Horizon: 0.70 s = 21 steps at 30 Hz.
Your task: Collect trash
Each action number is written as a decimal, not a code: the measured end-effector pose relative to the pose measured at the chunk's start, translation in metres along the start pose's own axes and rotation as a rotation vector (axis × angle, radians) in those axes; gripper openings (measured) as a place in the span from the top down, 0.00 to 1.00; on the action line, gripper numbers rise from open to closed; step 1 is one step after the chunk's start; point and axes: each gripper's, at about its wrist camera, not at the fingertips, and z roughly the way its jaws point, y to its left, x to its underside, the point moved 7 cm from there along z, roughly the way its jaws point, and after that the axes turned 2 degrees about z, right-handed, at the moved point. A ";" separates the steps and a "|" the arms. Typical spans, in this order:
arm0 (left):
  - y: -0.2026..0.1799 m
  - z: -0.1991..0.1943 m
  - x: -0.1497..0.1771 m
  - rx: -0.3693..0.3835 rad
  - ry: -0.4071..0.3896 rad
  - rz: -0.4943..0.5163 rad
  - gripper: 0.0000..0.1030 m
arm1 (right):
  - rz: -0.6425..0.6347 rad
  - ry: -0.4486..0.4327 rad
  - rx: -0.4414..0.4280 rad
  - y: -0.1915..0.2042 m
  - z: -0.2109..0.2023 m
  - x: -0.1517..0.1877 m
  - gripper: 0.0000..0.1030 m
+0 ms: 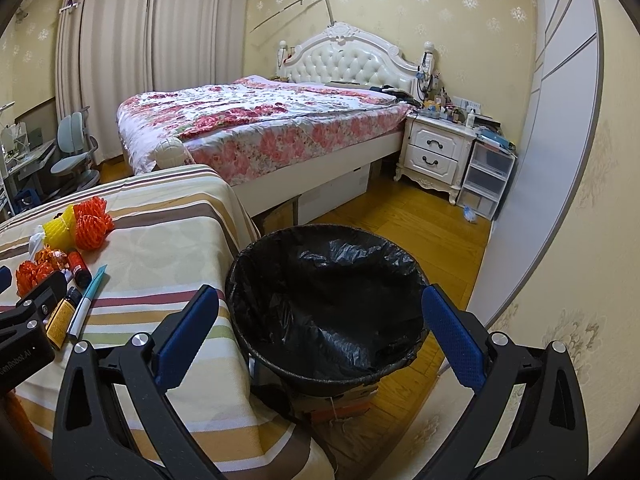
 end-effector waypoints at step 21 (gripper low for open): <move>0.000 0.000 -0.001 0.001 0.002 -0.001 0.06 | 0.001 0.002 -0.001 -0.001 0.001 0.000 0.04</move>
